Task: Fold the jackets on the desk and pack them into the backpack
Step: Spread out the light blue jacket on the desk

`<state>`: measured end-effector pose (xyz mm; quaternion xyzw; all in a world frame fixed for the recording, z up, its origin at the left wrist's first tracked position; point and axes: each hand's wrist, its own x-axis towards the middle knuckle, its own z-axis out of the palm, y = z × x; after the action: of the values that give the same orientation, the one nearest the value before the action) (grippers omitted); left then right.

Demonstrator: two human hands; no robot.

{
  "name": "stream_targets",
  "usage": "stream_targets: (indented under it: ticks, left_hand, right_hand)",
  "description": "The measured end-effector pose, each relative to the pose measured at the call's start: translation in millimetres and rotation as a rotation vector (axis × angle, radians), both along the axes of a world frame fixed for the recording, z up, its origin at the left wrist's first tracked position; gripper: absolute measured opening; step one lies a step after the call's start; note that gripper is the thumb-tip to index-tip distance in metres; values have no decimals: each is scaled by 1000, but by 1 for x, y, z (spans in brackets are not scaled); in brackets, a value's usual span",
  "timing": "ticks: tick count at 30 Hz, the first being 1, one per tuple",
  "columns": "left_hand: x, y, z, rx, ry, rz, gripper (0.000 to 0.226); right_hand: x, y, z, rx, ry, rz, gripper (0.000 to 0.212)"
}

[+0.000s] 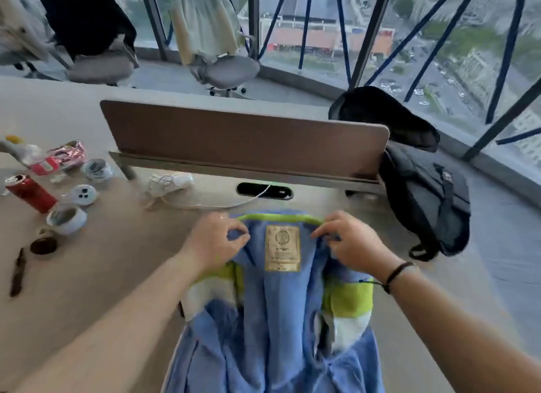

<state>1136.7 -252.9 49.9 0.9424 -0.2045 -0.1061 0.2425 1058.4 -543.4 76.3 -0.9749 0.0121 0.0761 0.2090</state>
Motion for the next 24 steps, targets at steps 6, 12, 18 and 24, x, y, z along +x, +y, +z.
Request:
stream_targets:
  ticks: [6, 12, 18, 24]
  left_hand:
    - [-43, -5, -157, 461, 182, -142, 59]
    - [-42, -14, -191, 519, 152, -209, 80]
    - [-4, -20, -215, 489, -5, -168, 87]
    - [57, -22, -225, 520, -116, -268, 105]
  right_hand:
    - [-27, 28, -178, 22, 591, -128, 50]
    - [-37, 56, -205, -74, 481, -237, 75]
    - [-28, 57, -237, -157, 348, -358, 73]
    - [-5, 28, -257, -304, 191, -360, 69]
